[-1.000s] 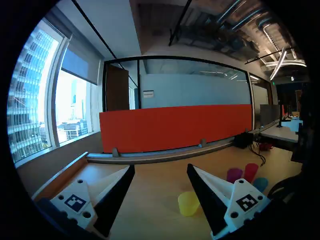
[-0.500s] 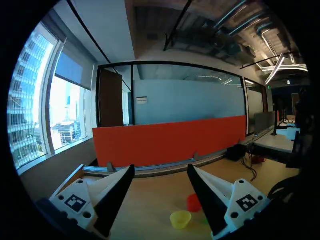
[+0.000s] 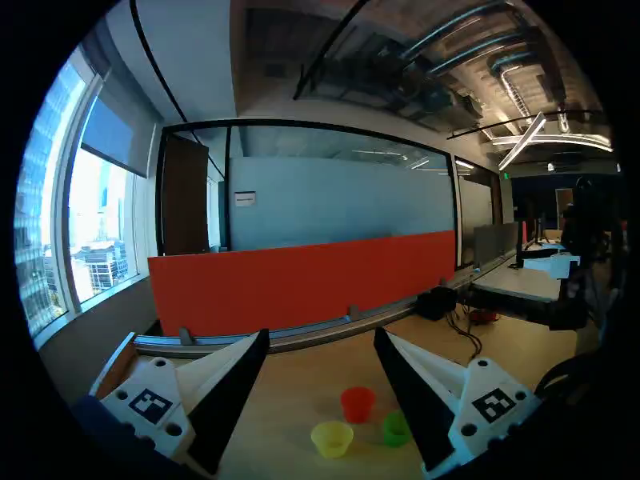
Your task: Pour water
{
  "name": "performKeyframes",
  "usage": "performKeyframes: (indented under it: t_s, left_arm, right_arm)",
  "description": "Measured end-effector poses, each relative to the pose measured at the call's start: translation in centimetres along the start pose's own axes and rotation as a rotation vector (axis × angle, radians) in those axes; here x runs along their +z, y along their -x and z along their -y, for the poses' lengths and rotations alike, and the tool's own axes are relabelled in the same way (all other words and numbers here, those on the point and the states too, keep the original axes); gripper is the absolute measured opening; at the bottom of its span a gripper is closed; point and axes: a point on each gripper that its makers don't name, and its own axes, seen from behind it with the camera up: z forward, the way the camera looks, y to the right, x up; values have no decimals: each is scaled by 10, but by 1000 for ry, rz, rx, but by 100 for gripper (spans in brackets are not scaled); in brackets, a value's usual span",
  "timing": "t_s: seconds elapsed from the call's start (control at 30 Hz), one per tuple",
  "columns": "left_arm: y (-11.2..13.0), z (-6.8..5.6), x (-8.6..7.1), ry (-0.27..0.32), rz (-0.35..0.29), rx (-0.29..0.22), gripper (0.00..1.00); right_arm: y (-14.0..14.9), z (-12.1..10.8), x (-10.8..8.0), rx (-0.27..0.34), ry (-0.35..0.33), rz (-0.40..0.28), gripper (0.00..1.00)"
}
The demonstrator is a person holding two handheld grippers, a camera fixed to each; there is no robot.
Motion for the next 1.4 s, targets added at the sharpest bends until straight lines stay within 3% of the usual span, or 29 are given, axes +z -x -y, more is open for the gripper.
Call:
performKeyframes:
  t_s: [0.17,0.33,0.67,1.17,1.4]
  left_arm:
    - [1,-15,2,82,-3,-22,97]
    - [2,-23,4,138,2,-20,97]
    - [17,-34,9,192,39,36,97]
    - [38,-53,13,301,87,36,97]
    - [63,-65,12,357,149,65,97]
  right_arm:
    - [-5,21,-3,6,-104,-7,99]
    - [-6,37,-5,-4,-183,-7,99]
    - [3,57,-6,-27,-279,26,99]
    - [18,72,-5,-17,-397,101,99]
    - [35,83,-10,-63,-462,145,99]
